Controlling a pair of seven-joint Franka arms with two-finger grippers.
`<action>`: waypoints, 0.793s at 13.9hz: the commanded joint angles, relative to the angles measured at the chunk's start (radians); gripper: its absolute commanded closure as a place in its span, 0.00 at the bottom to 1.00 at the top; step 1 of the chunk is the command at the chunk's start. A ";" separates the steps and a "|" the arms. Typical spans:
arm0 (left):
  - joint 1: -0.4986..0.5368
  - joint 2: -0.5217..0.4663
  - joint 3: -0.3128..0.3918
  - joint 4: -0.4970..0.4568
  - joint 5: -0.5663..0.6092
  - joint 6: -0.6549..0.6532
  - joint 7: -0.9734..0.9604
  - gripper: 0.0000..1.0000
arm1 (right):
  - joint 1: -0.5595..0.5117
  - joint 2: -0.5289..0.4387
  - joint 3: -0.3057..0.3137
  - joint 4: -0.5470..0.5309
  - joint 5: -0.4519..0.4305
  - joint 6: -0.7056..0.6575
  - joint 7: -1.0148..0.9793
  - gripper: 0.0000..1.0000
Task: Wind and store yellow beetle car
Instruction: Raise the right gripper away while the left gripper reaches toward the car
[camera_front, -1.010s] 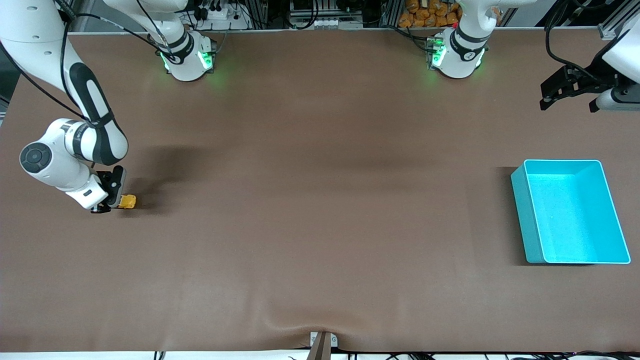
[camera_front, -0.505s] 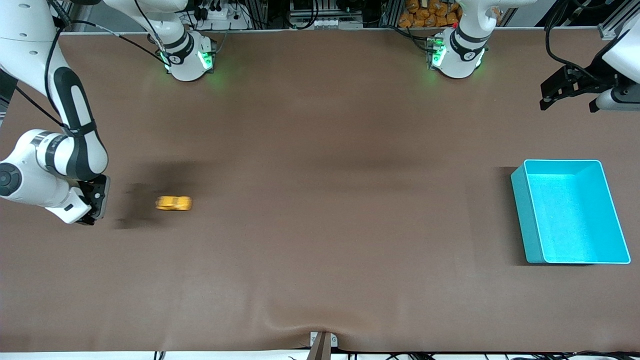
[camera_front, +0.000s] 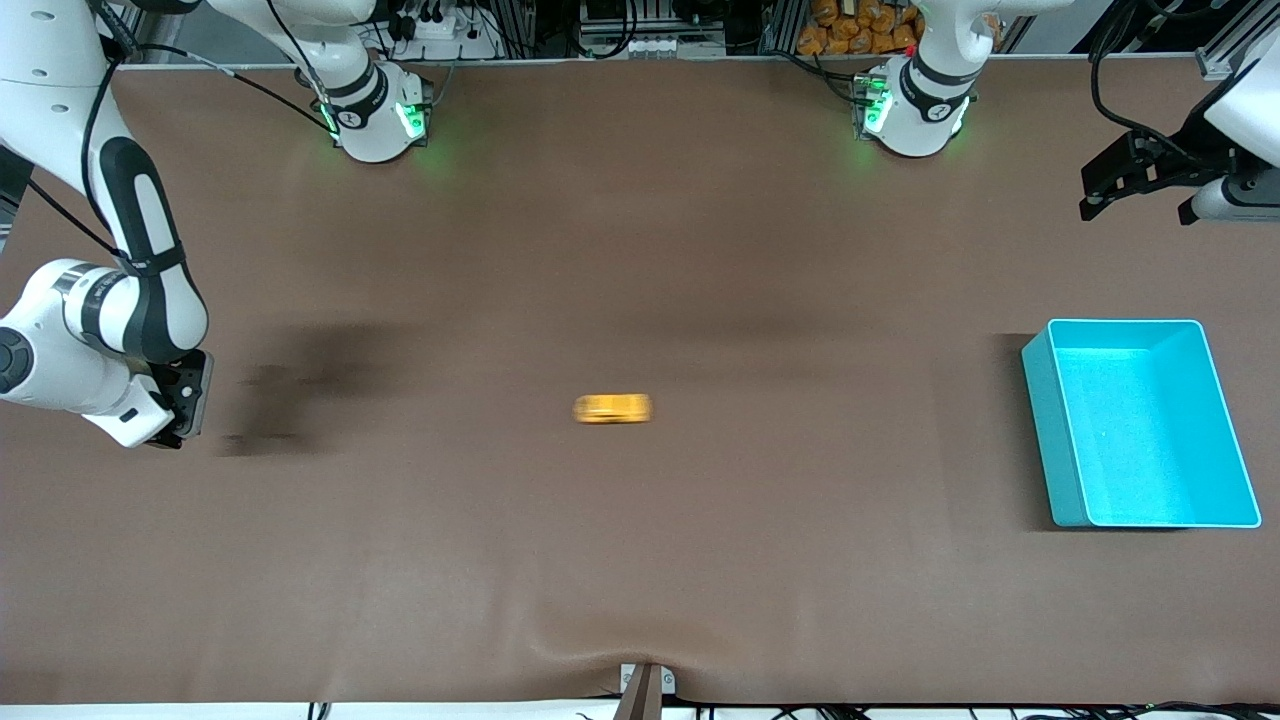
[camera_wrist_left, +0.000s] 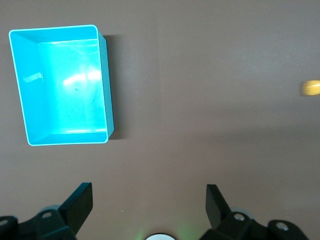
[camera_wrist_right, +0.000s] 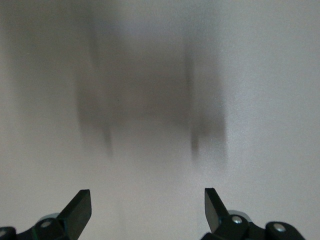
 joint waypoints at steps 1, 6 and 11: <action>0.002 0.005 -0.003 0.014 0.025 -0.006 0.009 0.00 | -0.015 0.011 0.010 0.018 0.009 -0.009 -0.005 0.00; 0.002 0.006 -0.003 0.014 0.025 -0.006 0.009 0.00 | -0.015 0.011 0.010 0.018 0.009 -0.009 -0.005 0.00; 0.002 0.006 -0.003 0.013 0.025 -0.006 0.009 0.00 | -0.014 0.006 0.010 0.045 0.059 -0.012 0.001 0.00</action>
